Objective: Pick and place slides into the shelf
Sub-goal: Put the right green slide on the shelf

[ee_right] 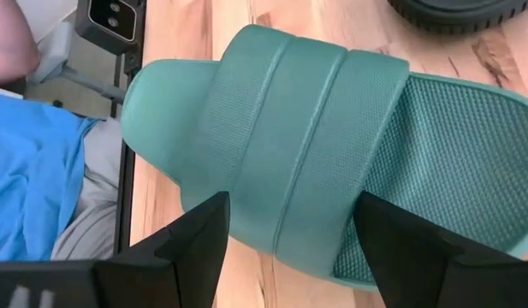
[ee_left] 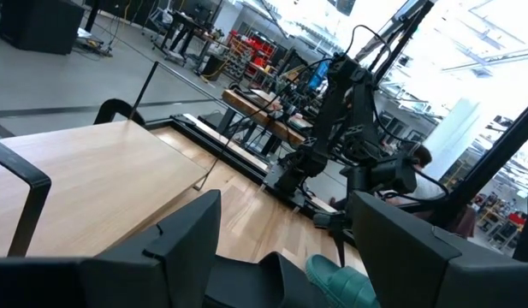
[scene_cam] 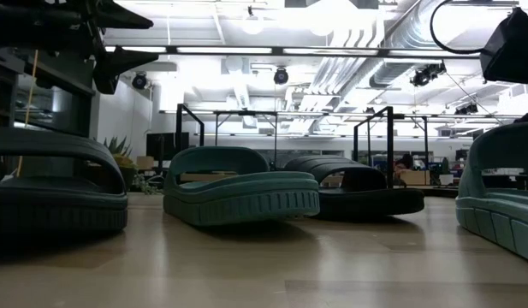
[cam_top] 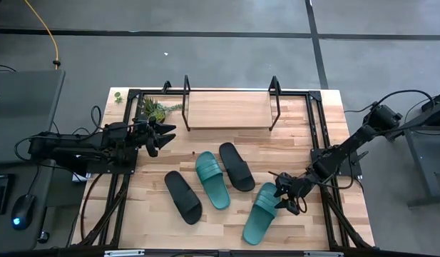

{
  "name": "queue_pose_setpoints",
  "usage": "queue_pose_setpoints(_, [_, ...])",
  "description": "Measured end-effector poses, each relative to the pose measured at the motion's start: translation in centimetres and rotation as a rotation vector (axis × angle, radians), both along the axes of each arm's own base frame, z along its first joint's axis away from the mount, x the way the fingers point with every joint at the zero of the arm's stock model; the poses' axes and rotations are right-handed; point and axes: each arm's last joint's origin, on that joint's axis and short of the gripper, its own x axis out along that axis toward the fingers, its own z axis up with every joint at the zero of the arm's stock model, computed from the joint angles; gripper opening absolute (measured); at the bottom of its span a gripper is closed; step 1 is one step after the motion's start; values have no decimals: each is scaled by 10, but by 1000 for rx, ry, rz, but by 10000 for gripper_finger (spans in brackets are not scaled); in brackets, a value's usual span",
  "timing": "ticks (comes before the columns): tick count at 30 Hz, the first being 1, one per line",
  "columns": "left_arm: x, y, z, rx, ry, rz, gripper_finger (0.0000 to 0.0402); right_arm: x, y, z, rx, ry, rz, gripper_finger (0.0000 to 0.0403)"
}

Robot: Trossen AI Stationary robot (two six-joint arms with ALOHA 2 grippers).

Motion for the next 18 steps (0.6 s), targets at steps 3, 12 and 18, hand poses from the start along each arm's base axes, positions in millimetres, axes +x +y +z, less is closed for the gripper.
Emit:
queue_pose_setpoints(3, [0,0,0,0,0,0,246,0,0,0,-3,-3,-12,238])
queue_pose_setpoints(12, [0,0,0,0,0,0,246,4,3,-6,-6,-7,-12,238])
queue_pose_setpoints(18, [0,0,0,0,0,0,246,11,9,-14,10,-19,9,238])
